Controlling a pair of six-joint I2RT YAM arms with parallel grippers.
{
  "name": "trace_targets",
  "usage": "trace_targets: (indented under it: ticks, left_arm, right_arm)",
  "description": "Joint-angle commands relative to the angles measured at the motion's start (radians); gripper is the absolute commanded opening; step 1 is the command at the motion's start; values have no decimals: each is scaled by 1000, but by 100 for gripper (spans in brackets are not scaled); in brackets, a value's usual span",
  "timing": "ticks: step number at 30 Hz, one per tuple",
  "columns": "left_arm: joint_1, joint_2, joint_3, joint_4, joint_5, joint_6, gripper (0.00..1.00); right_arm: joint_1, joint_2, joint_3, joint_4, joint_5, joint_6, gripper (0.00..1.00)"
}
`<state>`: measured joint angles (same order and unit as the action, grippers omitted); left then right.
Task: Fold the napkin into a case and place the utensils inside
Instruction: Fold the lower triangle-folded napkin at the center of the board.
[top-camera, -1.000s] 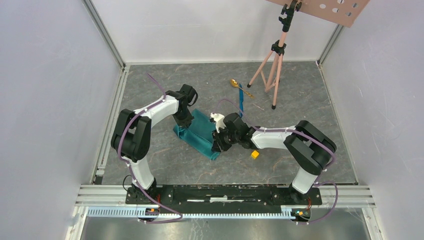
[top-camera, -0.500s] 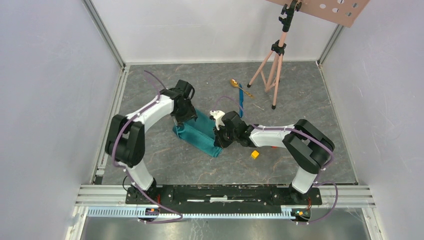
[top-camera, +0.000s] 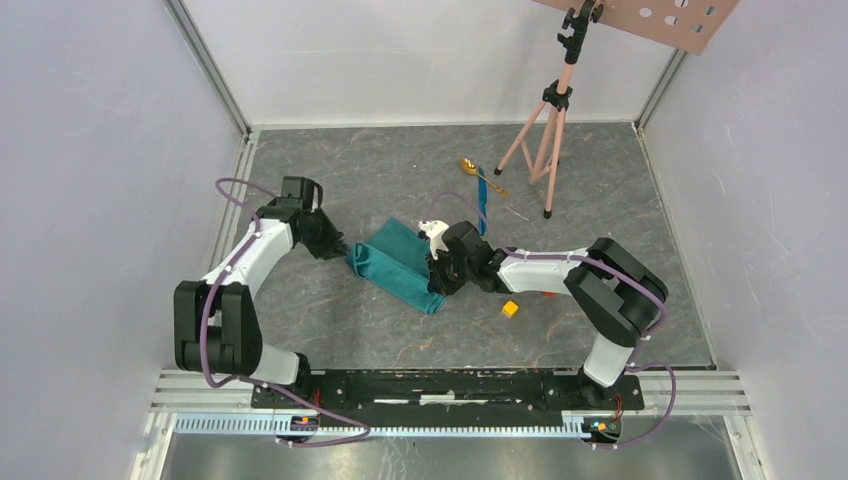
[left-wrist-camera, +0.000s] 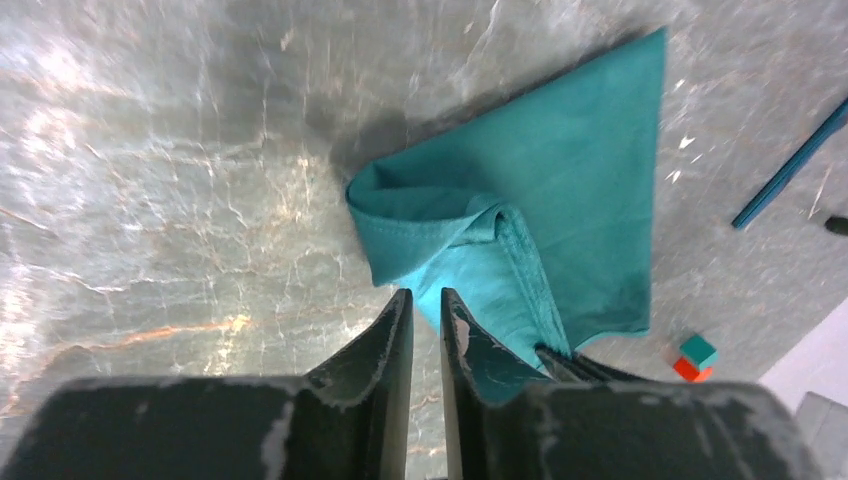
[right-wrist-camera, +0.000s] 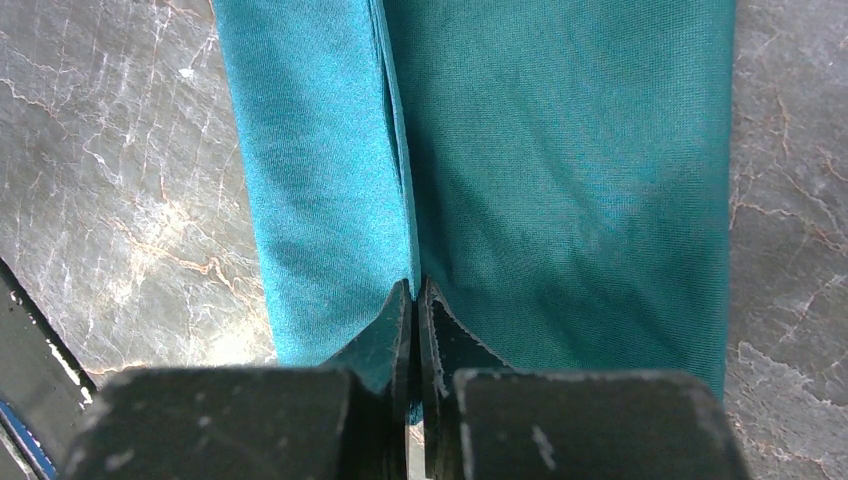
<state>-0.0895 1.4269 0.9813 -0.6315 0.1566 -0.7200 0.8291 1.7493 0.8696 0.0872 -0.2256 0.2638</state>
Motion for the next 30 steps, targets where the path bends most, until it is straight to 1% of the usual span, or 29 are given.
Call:
trace_targets:
  ticks: [1,6,9,15,21,30]
  left_arm:
    - [3,27,-48,88,127,45,20]
    - [4,86,-64,159,150,28,16]
    - [5,120,-59,186,150,20,16]
    - [6,193,-29,226,155,17,14]
    - [4,243,-11,249,162,21,13]
    - [6,299,3,251,123,40,13]
  right_arm:
    - [-4,3,42,9,7,-10,4]
    - [-5,2,44,8,6,-9,5]
    - [-5,5,49,5,6,-10,8]
    - [-5,4,50,-9,14,-14,8]
    - [-5,-7,37,-13,28,-21,8]
    - [-6,-21,40,-34,45,-27,9]
